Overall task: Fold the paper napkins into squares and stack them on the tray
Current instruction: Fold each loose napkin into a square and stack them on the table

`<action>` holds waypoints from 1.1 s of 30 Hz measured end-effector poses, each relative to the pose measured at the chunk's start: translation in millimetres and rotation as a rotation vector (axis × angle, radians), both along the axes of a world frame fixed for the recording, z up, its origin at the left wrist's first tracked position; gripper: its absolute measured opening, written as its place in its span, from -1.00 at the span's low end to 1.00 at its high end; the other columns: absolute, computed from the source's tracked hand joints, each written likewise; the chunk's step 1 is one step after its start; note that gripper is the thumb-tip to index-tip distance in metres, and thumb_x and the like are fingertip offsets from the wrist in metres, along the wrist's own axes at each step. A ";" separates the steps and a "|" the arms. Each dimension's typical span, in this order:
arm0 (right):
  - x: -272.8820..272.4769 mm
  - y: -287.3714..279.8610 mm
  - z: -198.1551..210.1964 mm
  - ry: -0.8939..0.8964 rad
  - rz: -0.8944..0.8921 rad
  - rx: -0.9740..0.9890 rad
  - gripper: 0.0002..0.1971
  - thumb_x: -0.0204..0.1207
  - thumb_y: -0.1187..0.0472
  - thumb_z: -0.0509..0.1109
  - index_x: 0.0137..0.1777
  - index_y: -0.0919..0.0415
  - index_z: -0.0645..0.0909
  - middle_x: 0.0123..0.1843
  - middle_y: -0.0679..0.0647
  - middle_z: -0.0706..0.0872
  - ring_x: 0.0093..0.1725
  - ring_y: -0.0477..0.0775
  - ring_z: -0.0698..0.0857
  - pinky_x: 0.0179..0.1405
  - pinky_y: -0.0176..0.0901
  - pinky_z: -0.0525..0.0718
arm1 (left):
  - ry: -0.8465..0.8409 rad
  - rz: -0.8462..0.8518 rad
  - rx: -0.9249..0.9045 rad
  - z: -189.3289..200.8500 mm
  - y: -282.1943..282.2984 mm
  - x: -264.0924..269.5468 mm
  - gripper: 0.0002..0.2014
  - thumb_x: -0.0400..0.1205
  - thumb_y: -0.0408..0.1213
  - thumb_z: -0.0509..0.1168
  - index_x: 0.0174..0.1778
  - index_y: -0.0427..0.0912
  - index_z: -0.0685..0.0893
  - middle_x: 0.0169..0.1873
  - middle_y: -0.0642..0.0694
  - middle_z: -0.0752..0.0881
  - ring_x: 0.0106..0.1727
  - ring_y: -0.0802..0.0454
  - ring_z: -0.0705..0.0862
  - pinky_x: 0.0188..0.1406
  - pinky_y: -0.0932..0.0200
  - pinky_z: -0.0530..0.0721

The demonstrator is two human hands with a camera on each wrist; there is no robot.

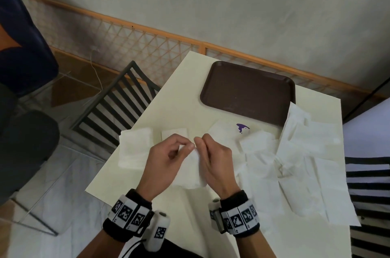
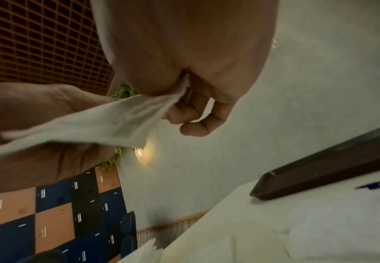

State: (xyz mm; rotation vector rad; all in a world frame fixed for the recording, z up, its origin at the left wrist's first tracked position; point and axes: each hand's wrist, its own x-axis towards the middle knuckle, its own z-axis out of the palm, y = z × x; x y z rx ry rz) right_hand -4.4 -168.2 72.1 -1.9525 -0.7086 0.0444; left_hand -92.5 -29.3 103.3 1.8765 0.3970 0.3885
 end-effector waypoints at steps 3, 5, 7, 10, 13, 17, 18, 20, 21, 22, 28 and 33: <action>7.5 2.9 -12.6 0.127 -0.050 0.038 -0.56 0.89 -0.09 0.32 -0.24 -0.08 0.29 -0.45 -0.13 0.40 -0.41 -0.05 0.32 -0.37 -0.24 0.33 | -0.006 0.072 0.018 -11.5 11.3 3.1 -0.82 0.81 -0.03 0.41 -0.06 0.00 0.74 -0.47 -0.18 0.57 -0.40 -0.21 0.47 -0.34 -0.10 0.48; 12.3 9.0 -22.6 0.260 -0.140 0.111 -0.62 0.88 -0.09 0.35 -0.17 -0.03 0.40 -0.40 -0.10 0.50 -0.38 -0.11 0.43 -0.33 -0.07 0.52 | 0.002 0.155 0.008 -19.0 20.3 11.5 -0.81 0.82 -0.02 0.40 -0.06 0.00 0.71 -0.41 -0.12 0.68 -0.38 -0.18 0.55 -0.31 -0.07 0.53; 14.6 19.1 -31.7 0.461 -0.138 0.194 -0.75 0.86 -0.05 0.41 0.05 0.03 0.47 -0.28 -0.02 0.65 -0.31 -0.05 0.59 -0.27 0.14 0.67 | 0.023 0.218 0.041 -32.3 31.4 23.5 -0.84 0.83 -0.05 0.38 -0.02 0.02 0.71 -0.33 -0.06 0.75 -0.31 -0.18 0.66 -0.23 -0.10 0.62; 24.3 37.9 -51.0 0.569 -0.036 0.136 -0.73 0.76 0.14 0.57 0.18 0.01 0.48 -0.19 0.04 0.85 -0.32 0.02 0.73 -0.22 0.00 0.75 | 0.054 0.307 0.160 -54.4 52.2 48.4 -0.92 0.89 -0.23 0.29 0.15 -0.01 0.70 -0.30 0.07 0.76 -0.30 0.06 0.67 -0.16 0.03 0.56; 42.3 57.6 -75.8 0.503 -0.063 -0.046 -0.81 0.71 0.28 0.57 0.06 0.04 0.60 -0.14 0.01 0.88 -0.30 -0.12 0.77 -0.17 -0.30 0.72 | 0.166 0.275 0.276 -75.5 75.0 72.3 -0.71 0.85 -0.50 0.20 0.39 -0.09 0.64 0.00 -0.02 0.82 0.02 0.03 0.73 0.08 0.28 0.47; 58.3 78.1 -93.4 0.456 -0.022 -0.250 -0.89 0.75 0.35 0.44 0.19 0.18 0.69 -0.02 0.07 0.85 -0.12 -0.11 0.73 -0.11 -0.50 0.57 | 0.390 0.073 0.568 -117.0 84.5 81.1 -0.65 0.71 -0.55 0.36 0.38 -0.17 0.73 0.52 -0.20 0.62 0.56 -0.25 0.54 0.56 0.04 0.52; 61.4 80.3 -95.5 0.440 -0.002 -0.306 -0.87 0.75 0.34 0.42 0.23 0.19 0.70 0.02 0.10 0.85 -0.04 -0.01 0.75 -0.05 -0.49 0.59 | 0.440 0.020 0.675 -126.4 82.0 79.6 -0.67 0.70 -0.47 0.42 0.38 -0.19 0.75 0.58 -0.24 0.57 0.63 -0.32 0.47 0.64 -0.10 0.50; 66.1 80.5 -92.8 0.391 0.030 -0.381 -0.84 0.73 0.31 0.42 0.26 0.16 0.67 0.02 0.13 0.85 0.07 0.19 0.81 0.13 -0.13 0.76 | 0.494 -0.053 0.782 -137.6 75.9 75.9 -0.63 0.67 -0.37 0.46 0.43 -0.25 0.71 0.57 -0.27 0.59 0.66 -0.32 0.46 0.69 -0.18 0.46; 68.0 77.1 -86.9 0.348 0.039 -0.402 -0.84 0.72 0.30 0.40 0.24 0.15 0.66 0.01 0.15 0.84 0.06 0.24 0.81 0.16 0.07 0.81 | 0.502 -0.074 0.791 -139.2 72.9 74.6 -0.59 0.66 -0.36 0.45 0.45 -0.28 0.69 0.53 -0.26 0.62 0.64 -0.30 0.49 0.69 -0.16 0.45; 70.4 71.1 -80.8 0.299 0.038 -0.427 -0.85 0.71 0.29 0.39 0.23 0.14 0.64 0.01 0.15 0.82 0.05 0.26 0.80 0.15 0.17 0.83 | 0.499 -0.083 0.798 -139.5 70.7 73.6 -0.57 0.65 -0.37 0.45 0.46 -0.30 0.67 0.50 -0.27 0.64 0.62 -0.29 0.52 0.69 -0.15 0.44; 66.6 -14.0 -52.7 0.157 0.136 -1.004 -0.47 0.67 -0.32 0.43 0.45 0.01 0.54 0.31 0.05 0.69 0.32 0.24 0.72 0.36 0.18 0.69 | 0.319 -0.084 0.651 -124.0 40.6 52.7 -0.73 0.69 -0.35 0.46 0.31 -0.17 0.73 0.35 -0.13 0.69 0.47 -0.15 0.59 0.46 -0.13 0.68; 52.8 -61.4 -69.7 0.264 0.131 -0.864 -0.93 0.66 0.02 0.54 0.09 -0.15 0.72 0.11 -0.18 0.85 0.20 0.02 0.83 0.27 0.08 0.76 | 0.414 -0.265 0.353 -133.0 -0.4 24.5 -0.61 0.73 0.03 0.47 0.45 0.06 0.64 0.10 0.17 0.69 0.12 0.14 0.65 0.26 0.10 0.68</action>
